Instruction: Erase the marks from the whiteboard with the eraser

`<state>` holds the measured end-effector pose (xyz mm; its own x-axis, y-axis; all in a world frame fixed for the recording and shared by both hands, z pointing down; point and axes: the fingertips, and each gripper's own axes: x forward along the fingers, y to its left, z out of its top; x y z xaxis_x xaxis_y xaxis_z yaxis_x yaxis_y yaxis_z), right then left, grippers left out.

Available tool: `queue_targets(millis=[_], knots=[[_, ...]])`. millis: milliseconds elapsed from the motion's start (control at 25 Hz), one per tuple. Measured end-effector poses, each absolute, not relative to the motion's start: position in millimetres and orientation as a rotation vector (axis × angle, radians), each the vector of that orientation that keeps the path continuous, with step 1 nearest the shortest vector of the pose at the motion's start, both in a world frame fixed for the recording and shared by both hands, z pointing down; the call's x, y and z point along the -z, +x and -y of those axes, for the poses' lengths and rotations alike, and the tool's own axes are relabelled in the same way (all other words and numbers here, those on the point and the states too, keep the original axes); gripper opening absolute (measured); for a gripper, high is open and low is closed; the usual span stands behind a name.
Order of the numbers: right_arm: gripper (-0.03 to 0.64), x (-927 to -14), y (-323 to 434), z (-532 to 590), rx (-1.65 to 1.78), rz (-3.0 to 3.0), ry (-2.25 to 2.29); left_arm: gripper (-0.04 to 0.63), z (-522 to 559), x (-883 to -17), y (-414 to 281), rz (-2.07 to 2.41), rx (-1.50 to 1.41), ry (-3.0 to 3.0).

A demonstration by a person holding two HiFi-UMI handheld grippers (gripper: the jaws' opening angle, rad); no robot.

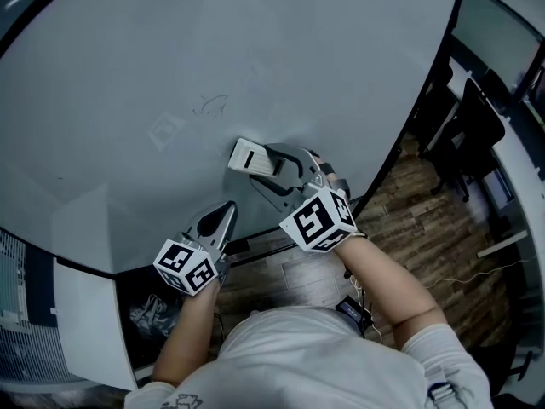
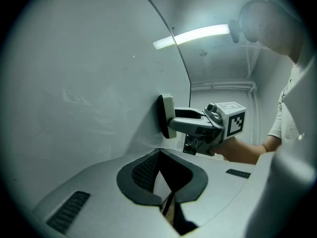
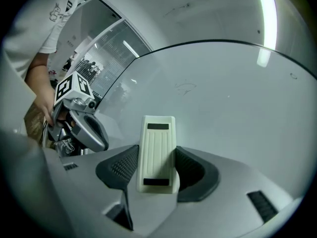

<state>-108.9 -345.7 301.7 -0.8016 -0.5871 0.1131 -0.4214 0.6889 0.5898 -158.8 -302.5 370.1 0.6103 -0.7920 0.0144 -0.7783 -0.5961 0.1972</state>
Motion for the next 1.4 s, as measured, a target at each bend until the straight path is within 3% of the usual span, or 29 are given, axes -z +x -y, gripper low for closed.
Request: queue_targets(millis=[400,1120,1400], knots=[[0.241,-228.0,-56.3,362.8,0.895,2.614,1.043,0.006,305.3,-352.7,-145.8,1.298,0.125,2.694],[0.241,-373.0,-141.5,337.3,0.710,2.628,0.755,0.006,292.5,-389.7,-188.2,1.373,0.119,2.571],[0.241,-378.1,-136.9,331.6,0.592,2.714,0.700,0.006,284.7,-399.8,-178.5,1.375,0.123,2.537]])
